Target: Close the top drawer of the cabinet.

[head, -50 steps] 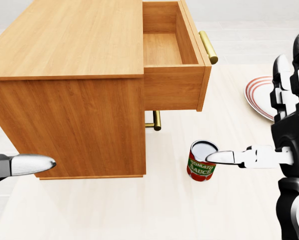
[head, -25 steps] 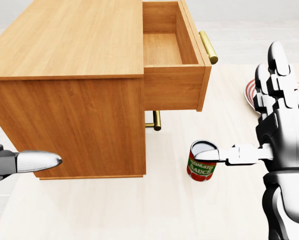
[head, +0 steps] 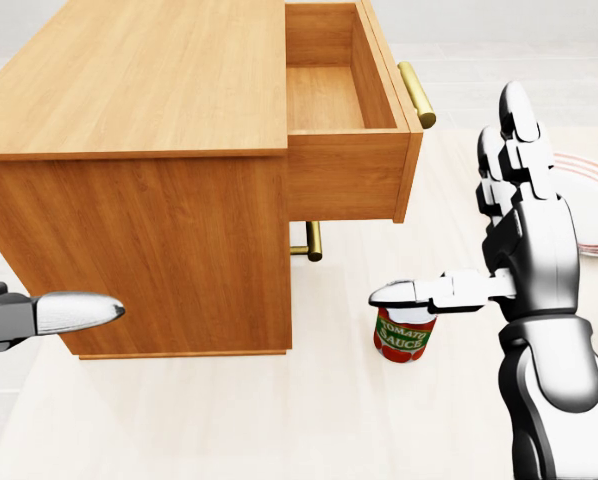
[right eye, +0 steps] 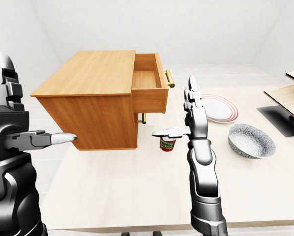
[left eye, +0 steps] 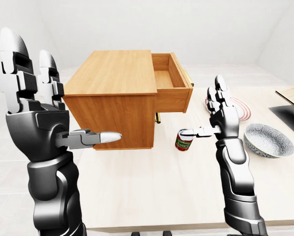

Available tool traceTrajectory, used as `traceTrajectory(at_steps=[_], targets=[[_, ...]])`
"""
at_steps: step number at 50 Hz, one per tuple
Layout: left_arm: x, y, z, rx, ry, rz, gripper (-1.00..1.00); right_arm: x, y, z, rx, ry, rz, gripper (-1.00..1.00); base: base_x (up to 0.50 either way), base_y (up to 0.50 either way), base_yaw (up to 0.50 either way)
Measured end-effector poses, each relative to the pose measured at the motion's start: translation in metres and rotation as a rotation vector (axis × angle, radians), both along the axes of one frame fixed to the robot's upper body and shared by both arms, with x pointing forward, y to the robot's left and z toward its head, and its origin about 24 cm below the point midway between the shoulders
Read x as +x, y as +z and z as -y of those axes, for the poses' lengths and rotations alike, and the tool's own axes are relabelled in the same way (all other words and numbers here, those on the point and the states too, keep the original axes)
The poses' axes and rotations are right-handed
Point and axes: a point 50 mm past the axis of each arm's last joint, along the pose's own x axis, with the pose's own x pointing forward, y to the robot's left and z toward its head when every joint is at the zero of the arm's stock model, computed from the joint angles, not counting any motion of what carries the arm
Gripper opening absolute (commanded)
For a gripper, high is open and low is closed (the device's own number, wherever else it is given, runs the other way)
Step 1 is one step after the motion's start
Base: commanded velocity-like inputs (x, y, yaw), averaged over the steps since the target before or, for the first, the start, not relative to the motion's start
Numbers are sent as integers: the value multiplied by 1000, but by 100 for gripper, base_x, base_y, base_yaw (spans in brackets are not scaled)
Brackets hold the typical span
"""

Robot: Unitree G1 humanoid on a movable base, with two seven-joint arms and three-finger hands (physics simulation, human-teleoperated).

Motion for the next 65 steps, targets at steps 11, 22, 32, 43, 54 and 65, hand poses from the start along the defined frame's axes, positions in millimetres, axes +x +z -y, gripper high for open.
traceTrajectory(at_steps=[11,22,32,43,54,65], targets=[[0,0,0,-2,6,1,100,13,-15,-3,48,24,-76,100,0,0,0],[-2,1,0,3,10,5,100,25,-27,-11,74,54,-140,100,0,0,0],[-3,1,1,4,10,10,100,33,-20,-18,70,73,-128,100,0,0,0],[-3,1,1,3,9,10,100,39,-13,-26,60,93,-113,100,0,0,0],[-4,1,1,2,9,10,100,45,-16,-34,53,112,-137,100,0,0,0],[-4,1,0,3,11,9,100,49,-20,-36,57,103,-158,100,0,0,0]])
